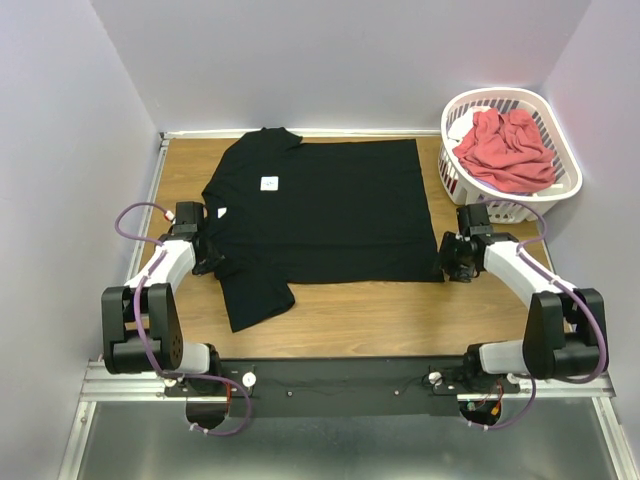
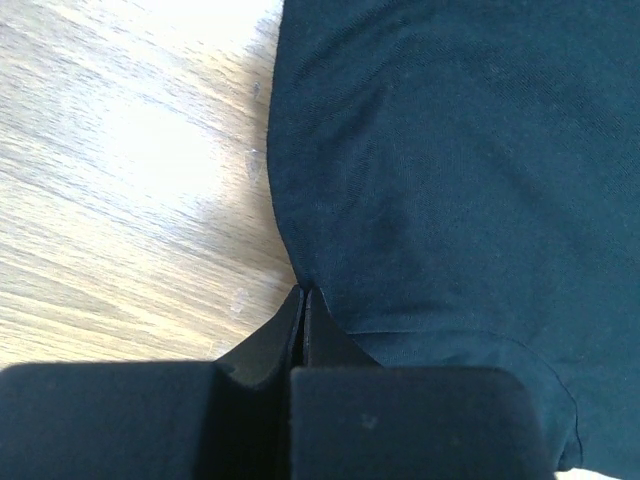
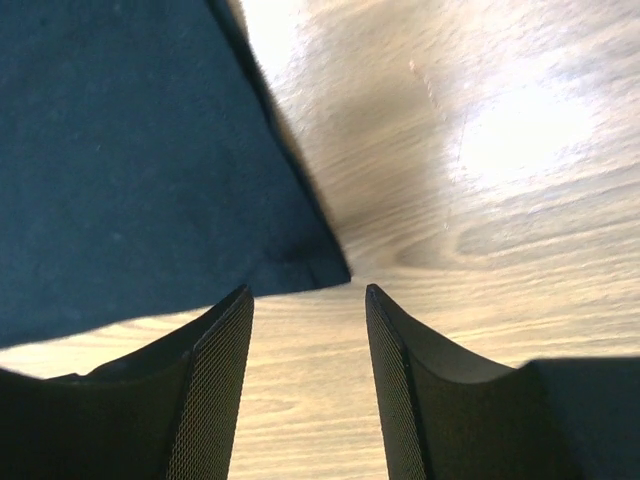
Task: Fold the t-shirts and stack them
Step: Fold the tshirt
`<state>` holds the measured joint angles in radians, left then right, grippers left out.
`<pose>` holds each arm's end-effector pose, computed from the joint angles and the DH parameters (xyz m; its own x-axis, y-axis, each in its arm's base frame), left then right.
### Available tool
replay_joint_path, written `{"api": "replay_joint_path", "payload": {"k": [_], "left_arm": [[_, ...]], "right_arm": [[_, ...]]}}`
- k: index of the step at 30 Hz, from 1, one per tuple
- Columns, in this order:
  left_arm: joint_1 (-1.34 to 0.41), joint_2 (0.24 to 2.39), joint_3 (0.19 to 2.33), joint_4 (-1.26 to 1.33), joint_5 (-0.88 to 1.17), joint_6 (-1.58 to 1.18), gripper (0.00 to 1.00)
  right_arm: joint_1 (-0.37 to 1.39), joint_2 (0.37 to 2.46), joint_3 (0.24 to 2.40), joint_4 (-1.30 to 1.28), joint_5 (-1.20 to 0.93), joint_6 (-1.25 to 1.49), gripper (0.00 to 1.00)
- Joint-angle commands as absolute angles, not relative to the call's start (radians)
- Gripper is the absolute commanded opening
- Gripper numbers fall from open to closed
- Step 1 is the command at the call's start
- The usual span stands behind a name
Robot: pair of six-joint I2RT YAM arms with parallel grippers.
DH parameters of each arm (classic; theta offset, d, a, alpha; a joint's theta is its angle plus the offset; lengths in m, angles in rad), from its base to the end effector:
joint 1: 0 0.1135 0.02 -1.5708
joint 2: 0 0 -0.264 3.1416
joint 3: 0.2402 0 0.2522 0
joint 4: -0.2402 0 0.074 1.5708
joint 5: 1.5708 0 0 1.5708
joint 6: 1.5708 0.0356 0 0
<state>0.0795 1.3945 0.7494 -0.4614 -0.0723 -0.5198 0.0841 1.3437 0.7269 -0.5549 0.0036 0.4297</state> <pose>0.2535 0.0228 0.1761 -0.7182 -0.5542 -0.4207 -0.5394 0.8254 -0.1664 0.2368 0.0198 0.1770 -0.8691 0.3448 -0.3546 0.3074 0.9382 0.1589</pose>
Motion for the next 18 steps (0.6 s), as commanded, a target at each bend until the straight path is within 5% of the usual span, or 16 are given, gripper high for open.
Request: {"api": "replay_joint_path", "payload": {"k": [1, 18], "left_arm": [[0.083, 1.387, 0.762, -0.486, -0.043, -0.497, 0.00], [0.084, 1.356, 0.742, -0.454, -0.018, -0.491, 0.00]], "right_arm": [[0.091, 1.385, 0.764, -0.574, 0.064, 0.449, 0.56], [0.121, 1.473, 0.732, -0.529, 0.083, 0.495, 0.46]]}}
